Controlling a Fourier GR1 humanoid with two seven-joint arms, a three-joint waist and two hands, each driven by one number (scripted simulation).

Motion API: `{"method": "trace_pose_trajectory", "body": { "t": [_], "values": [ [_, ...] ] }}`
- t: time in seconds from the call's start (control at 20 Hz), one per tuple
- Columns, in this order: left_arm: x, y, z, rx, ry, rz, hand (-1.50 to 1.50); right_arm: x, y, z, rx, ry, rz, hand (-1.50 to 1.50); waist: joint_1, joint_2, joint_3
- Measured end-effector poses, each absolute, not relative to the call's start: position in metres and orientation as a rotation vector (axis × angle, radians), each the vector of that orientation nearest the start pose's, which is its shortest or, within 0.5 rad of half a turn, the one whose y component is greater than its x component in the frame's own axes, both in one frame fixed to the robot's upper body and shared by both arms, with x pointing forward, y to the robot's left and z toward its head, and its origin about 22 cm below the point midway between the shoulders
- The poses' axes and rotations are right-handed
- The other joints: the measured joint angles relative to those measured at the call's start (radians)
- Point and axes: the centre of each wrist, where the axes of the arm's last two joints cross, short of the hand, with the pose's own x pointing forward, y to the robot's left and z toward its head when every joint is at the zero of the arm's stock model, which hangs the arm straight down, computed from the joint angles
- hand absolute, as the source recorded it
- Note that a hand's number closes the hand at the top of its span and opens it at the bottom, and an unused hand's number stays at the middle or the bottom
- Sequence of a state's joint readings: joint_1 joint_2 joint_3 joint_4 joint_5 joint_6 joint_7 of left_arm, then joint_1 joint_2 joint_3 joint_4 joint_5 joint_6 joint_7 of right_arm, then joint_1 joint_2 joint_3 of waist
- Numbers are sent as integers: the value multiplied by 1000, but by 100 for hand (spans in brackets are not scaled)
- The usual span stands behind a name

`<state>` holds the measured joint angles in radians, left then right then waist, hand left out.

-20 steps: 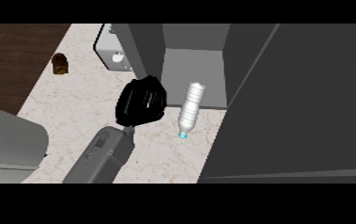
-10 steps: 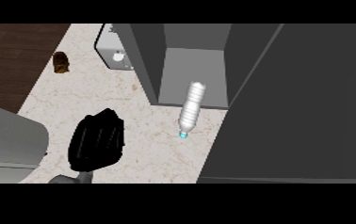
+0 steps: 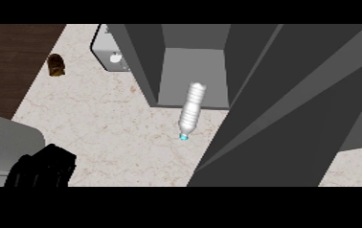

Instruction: Pick up the bottled water, place it into the cabinet and close the cabinet

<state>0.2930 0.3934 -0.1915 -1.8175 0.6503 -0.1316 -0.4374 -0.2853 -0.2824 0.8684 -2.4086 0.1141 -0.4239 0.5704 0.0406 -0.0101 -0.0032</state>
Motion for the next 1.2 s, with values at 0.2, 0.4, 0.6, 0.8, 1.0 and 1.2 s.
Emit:
{"method": "trace_pose_trajectory", "body": {
  "t": [0.2,0.4,0.6,0.8,1.0,1.2],
  "values": [
    [141,297,31,-436,-1878,165,150,131,-88,207,491,-1897,493,150,-5,3,1],
    [121,316,39,-422,-1886,175,150,159,-65,218,481,-1891,453,150,-6,7,1],
    [111,336,43,-414,-1888,183,150,192,-56,230,464,-1882,432,150,-11,9,2],
    [105,342,48,-412,-1897,179,150,231,-50,233,447,-1874,433,150,-13,10,3],
    [98,350,46,-405,-1901,187,150,261,-43,233,450,-1861,447,150,-14,4,2],
    [95,360,46,-402,-1896,185,150,284,-41,230,453,-1853,478,150,-14,-6,1]
  ]
}}
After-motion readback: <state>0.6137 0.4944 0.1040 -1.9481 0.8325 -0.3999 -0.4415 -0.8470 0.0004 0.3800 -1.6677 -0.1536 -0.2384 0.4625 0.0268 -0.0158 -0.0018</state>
